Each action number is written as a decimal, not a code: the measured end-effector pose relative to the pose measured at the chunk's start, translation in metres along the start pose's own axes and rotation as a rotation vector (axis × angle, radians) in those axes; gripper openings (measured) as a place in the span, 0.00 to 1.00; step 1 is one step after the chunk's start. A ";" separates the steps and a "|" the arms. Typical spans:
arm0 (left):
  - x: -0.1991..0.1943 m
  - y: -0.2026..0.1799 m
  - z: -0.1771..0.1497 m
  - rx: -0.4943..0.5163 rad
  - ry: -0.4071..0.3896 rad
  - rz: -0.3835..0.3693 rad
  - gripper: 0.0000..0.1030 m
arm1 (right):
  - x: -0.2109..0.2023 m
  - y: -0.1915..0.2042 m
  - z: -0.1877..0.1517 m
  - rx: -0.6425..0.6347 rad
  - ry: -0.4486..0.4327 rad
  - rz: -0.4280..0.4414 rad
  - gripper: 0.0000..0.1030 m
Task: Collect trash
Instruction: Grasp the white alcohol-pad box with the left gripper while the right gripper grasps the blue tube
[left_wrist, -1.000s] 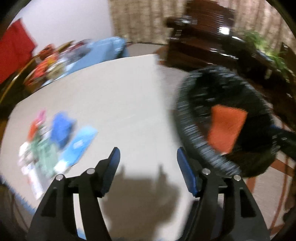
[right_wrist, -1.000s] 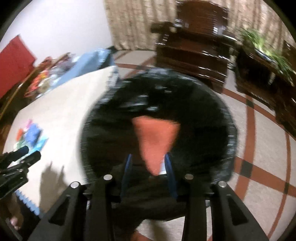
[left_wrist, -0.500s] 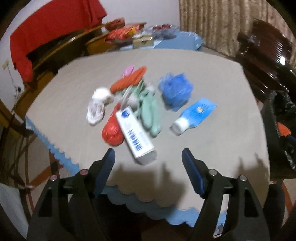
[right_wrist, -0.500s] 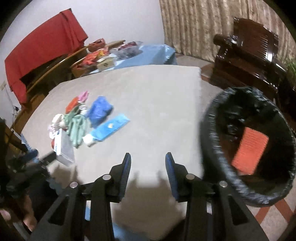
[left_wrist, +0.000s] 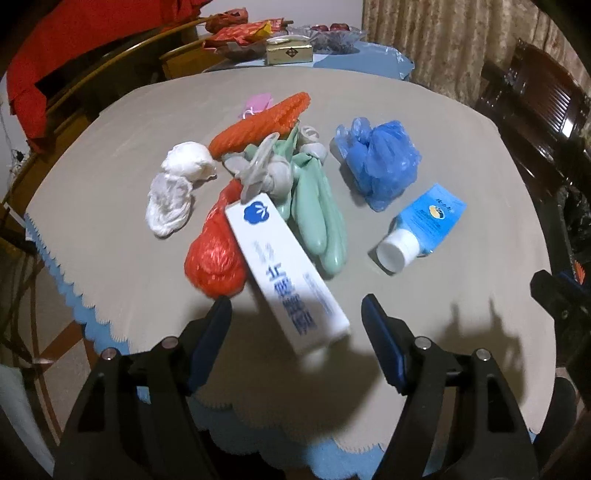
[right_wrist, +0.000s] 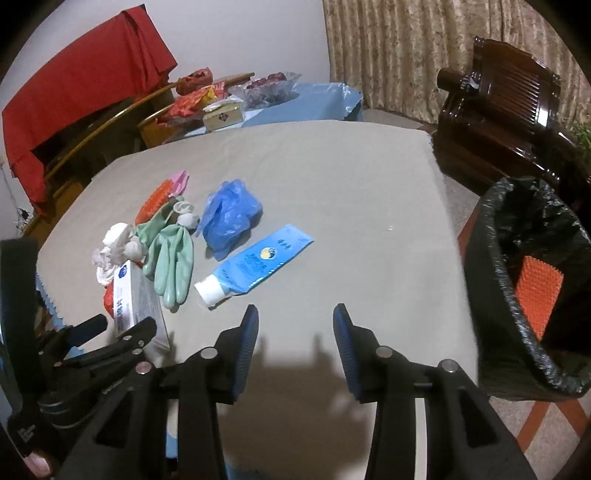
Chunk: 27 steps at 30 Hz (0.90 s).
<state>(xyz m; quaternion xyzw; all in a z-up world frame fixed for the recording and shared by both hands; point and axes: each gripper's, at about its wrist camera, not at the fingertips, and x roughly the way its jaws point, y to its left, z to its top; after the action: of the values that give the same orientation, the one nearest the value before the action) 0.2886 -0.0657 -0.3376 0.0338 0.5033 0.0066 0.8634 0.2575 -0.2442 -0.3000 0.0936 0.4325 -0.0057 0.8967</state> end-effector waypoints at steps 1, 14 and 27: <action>0.003 0.001 0.002 0.005 0.008 -0.001 0.53 | 0.005 0.005 0.002 0.001 0.003 0.002 0.41; -0.012 0.033 0.017 0.064 -0.078 -0.041 0.28 | 0.056 0.054 0.015 0.027 0.021 0.018 0.47; 0.007 0.047 0.016 0.054 -0.033 -0.066 0.29 | 0.086 0.051 0.019 0.053 0.081 -0.025 0.58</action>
<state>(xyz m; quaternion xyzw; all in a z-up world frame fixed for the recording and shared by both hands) 0.3072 -0.0189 -0.3331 0.0405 0.4897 -0.0357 0.8702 0.3308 -0.1911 -0.3474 0.1123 0.4692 -0.0244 0.8756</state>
